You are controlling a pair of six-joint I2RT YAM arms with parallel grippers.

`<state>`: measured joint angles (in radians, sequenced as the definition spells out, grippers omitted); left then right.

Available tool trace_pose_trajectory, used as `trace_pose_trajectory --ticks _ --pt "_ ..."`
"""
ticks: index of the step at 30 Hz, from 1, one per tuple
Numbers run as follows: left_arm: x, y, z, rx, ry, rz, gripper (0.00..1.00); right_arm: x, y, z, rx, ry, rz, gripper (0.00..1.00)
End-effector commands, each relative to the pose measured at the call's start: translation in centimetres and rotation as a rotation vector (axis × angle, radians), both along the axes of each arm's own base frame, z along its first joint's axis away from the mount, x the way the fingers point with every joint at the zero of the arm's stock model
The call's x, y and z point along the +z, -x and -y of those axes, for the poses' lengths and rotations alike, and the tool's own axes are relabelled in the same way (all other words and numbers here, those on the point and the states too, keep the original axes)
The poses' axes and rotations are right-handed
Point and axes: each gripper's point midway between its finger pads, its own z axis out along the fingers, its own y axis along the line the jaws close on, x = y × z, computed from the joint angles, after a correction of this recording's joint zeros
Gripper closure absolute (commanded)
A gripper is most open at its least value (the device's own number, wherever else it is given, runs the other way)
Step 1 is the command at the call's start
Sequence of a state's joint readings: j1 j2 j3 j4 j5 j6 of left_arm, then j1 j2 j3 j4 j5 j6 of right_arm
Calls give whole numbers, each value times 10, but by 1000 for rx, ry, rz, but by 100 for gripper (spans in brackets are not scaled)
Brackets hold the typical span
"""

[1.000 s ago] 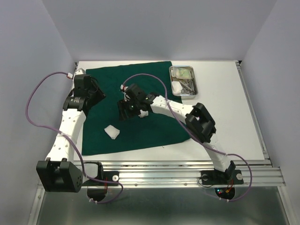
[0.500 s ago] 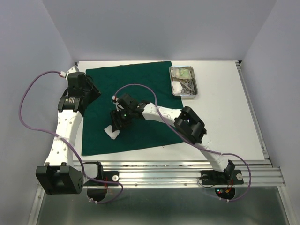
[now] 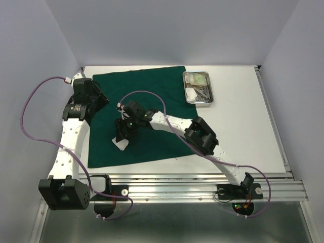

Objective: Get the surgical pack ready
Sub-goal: Adjust the medical item in the surgical kit.

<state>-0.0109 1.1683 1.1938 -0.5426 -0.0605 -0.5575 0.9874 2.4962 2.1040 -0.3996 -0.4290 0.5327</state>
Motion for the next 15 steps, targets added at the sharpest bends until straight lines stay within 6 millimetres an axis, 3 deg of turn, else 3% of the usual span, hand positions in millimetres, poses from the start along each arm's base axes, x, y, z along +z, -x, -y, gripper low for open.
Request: trace_pose_trajectory --ticks 1,8,11,15 --pt "21 -4 -2 0 -13 63 50 -31 23 -6 36 51 -49 35" --pt "20 -3 0 -10 -9 63 50 -28 25 -7 47 39 -57 47" --pt "20 -3 0 -11 -8 66 51 -23 23 -8 41 33 -48 61" --pt "20 -1 0 -12 -7 66 51 -9 20 -8 36 19 -17 74"
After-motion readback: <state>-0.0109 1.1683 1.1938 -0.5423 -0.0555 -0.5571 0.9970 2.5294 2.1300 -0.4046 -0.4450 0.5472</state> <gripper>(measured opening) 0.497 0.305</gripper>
